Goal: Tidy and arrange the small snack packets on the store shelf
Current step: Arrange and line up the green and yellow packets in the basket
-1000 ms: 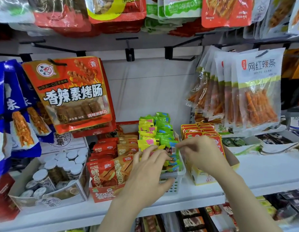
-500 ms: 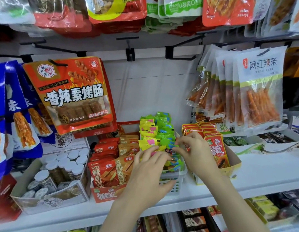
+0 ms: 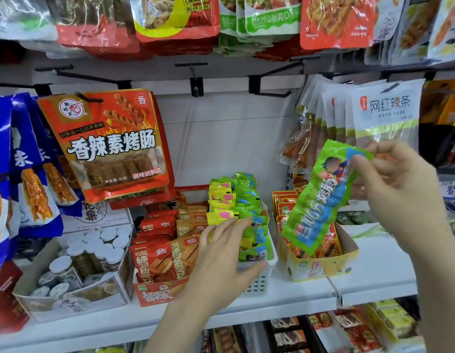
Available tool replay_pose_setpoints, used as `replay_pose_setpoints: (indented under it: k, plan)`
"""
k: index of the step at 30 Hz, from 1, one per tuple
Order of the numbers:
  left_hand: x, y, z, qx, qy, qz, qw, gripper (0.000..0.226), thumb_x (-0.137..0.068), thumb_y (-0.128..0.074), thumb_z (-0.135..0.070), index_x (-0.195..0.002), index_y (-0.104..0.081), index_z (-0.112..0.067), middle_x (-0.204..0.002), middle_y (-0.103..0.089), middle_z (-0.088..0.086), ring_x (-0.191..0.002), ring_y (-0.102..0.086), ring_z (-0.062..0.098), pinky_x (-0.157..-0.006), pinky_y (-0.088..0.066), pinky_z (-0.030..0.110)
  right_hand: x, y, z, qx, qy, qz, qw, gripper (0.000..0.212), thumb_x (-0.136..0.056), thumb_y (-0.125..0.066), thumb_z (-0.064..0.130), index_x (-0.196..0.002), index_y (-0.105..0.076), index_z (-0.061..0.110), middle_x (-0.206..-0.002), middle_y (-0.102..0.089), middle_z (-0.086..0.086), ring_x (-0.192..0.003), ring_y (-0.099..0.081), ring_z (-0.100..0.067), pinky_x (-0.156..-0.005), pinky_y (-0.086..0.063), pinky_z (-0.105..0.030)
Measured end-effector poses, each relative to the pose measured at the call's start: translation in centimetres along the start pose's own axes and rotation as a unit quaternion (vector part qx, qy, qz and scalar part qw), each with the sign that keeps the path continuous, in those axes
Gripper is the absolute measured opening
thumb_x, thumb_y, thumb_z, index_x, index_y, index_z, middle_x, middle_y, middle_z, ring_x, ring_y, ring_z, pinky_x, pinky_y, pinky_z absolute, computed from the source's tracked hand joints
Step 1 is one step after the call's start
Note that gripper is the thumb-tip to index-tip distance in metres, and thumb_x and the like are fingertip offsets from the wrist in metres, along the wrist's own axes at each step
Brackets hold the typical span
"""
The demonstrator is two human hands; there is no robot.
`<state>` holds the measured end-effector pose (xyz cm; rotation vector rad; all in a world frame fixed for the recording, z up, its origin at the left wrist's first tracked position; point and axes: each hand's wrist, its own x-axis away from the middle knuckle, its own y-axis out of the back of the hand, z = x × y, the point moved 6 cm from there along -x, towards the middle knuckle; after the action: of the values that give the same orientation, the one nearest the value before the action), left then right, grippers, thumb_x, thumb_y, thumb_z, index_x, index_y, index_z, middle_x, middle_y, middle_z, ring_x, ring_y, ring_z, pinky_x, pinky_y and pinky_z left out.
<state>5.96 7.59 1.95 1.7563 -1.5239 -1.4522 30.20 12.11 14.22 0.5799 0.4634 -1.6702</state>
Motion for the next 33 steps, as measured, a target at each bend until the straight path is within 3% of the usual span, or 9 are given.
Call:
replay_pose_setpoints:
  k: [5, 8, 10, 14, 18, 25, 28, 31, 33]
  plan:
    - [0.0, 0.9, -1.1, 0.224, 0.080, -0.014, 0.971, 0.075, -0.071, -0.062, -0.074, -0.138, -0.044, -0.044, -0.135, -0.050, -0.029, -0.125, -0.042, -0.010, -0.102, -0.041, 0.023, 0.8, -1.2, -1.5, -0.031, -0.094, 0.049, 0.994, 0.012, -0.093, -0.062, 0.012, -0.087, -0.056, 0.020, -0.058, -0.068, 0.005, -0.052, -0.058, -0.005, -0.049, -0.055, -0.023]
    - [0.4, -0.5, -2.5, 0.449, 0.116, 0.045, 0.885, 0.047, -0.080, -0.077, -0.042, -0.120, -0.062, -0.025, -0.117, -0.071, -0.013, -0.107, -0.066, 0.003, -0.087, -0.053, 0.023, 0.9, -1.6, -2.0, -0.046, -0.115, 0.046, 0.991, 0.008, -0.093, -0.064, 0.014, -0.088, -0.058, 0.017, -0.049, -0.059, 0.008, -0.051, -0.055, -0.004, -0.049, -0.055, -0.023]
    - [0.9, -1.2, -2.7, 0.505, 0.143, 0.040, 0.850, 0.030, -0.078, -0.074, -0.026, -0.104, -0.067, -0.012, -0.098, -0.077, -0.001, -0.086, -0.071, 0.008, -0.074, -0.057, 0.022, 0.9, -1.6, -2.4, -0.049, -0.124, 0.036, 0.990, 0.008, -0.092, -0.065, 0.014, -0.087, -0.059, 0.017, -0.047, -0.057, 0.010, -0.050, -0.055, -0.004, -0.048, -0.054, -0.022]
    - [1.8, -2.0, -1.8, 0.572, 0.208, 0.030, 0.793, 0.041, -0.073, -0.073, -0.024, -0.096, -0.061, 0.009, -0.090, -0.076, 0.017, -0.074, -0.072, 0.018, -0.071, -0.058, 0.026, 1.0, -1.6, -3.4, -0.054, -0.143, 0.024, 0.988, 0.013, -0.091, -0.066, 0.010, -0.083, -0.056, 0.013, -0.045, -0.056, 0.009, -0.044, -0.055, -0.003, -0.044, -0.052, -0.021]
    - [2.0, -1.6, -0.4, 0.583, 0.239, 0.001, 0.776, 0.025, -0.070, -0.074, -0.024, -0.078, -0.060, -0.005, -0.064, -0.068, 0.011, -0.061, -0.070, 0.019, -0.072, -0.061, 0.030, 1.1, -2.0, -3.9, -0.066, -0.166, 0.022, 0.984, 0.015, -0.092, -0.064, 0.008, -0.083, -0.052, 0.011, -0.051, -0.065, 0.002, -0.045, -0.062, -0.009, -0.043, -0.052, -0.022]
    - [1.9, -1.8, -0.2, 0.594, 0.257, -0.005, 0.763, 0.032, -0.068, -0.076, -0.024, -0.081, -0.057, -0.003, -0.078, -0.066, 0.025, -0.067, -0.071, 0.023, -0.070, -0.059, 0.027, 1.2, -1.7, -4.4, -0.068, -0.182, 0.009, 0.981, 0.015, -0.092, -0.065, 0.009, -0.082, -0.053, 0.011, -0.060, -0.065, -0.007, -0.046, -0.062, -0.012, -0.044, -0.053, -0.024]
    - [1.8, -1.6, -0.8, 0.624, 0.247, 0.018, 0.741, 0.031, -0.072, -0.073, -0.026, -0.084, -0.055, -0.003, -0.097, -0.070, 0.030, -0.081, -0.072, 0.029, -0.073, -0.059, 0.032, 1.3, -1.5, -4.6, -0.083, -0.188, 0.002, 0.979, 0.013, -0.092, -0.064, 0.010, -0.083, -0.054, 0.010, -0.062, -0.062, -0.007, -0.048, -0.061, -0.009, -0.046, -0.054, -0.024]
    - [2.0, -1.7, -3.1, 0.743, 0.247, 0.129, 0.609, 0.047, -0.093, -0.051, -0.040, -0.115, -0.063, 0.000, -0.126, -0.063, 0.026, -0.110, -0.066, 0.041, -0.081, -0.058, 0.047, 1.6, -2.2, -4.6, -0.124, -0.191, 0.015, 0.974, 0.010, -0.093, -0.063, 0.013, -0.085, -0.056, 0.014, -0.055, -0.060, 0.004, -0.049, -0.056, -0.006, -0.046, -0.050, -0.019]
    - [2.4, -1.6, -4.7, 0.804, 0.256, 0.198, 0.499, 0.062, -0.097, -0.039, -0.052, -0.125, -0.066, -0.004, -0.136, -0.057, 0.025, -0.109, -0.066, 0.039, -0.082, -0.059, 0.048, 2.0, -3.3, -4.6, -0.165, -0.193, 0.037, 0.967, 0.010, -0.094, -0.061, 0.014, -0.087, -0.056, 0.017, -0.060, -0.058, 0.003, -0.052, -0.054, -0.007, -0.048, -0.050, -0.020]
